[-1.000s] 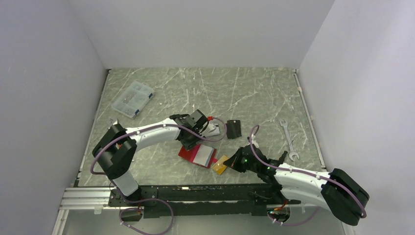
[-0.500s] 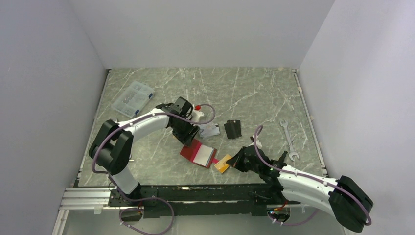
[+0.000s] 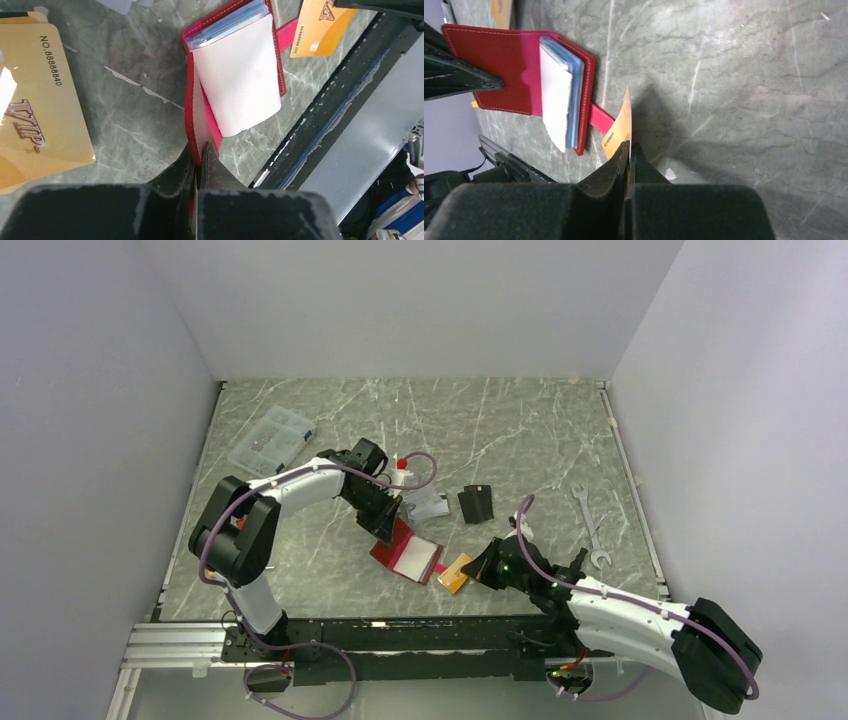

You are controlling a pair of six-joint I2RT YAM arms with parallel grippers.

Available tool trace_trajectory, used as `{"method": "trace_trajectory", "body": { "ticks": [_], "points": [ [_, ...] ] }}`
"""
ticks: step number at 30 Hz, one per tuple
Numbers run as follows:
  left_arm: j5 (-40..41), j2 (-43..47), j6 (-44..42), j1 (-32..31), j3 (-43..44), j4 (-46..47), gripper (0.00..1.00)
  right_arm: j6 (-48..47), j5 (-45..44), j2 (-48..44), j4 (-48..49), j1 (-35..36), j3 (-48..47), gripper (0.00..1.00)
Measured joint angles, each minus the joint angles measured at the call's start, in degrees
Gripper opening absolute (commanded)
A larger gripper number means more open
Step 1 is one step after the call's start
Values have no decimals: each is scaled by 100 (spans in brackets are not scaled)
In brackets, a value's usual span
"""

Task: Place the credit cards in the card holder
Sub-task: Move the card holder to the center of the board.

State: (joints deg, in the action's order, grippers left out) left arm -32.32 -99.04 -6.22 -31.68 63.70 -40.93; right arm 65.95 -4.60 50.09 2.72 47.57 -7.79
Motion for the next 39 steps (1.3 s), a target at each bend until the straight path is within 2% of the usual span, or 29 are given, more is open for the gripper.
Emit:
{"method": "trace_trajectory", "body": {
  "ticks": [9,16,25,39],
  "points": [
    [-990,-208,162,90,0,31,0,-509,-160,-723,-389,-9,-177,0],
    [-1639,-514,424,101,0,170,0,-763,-179,-774,-389,-28,-181,0],
    [-1738,-568,498,101,0,229,0,-946,33,-199,208,-55,-275,0],
    [-1602,-568,498,101,0,232,0,-946,219,-170,629,-101,-205,0]
  ]
}}
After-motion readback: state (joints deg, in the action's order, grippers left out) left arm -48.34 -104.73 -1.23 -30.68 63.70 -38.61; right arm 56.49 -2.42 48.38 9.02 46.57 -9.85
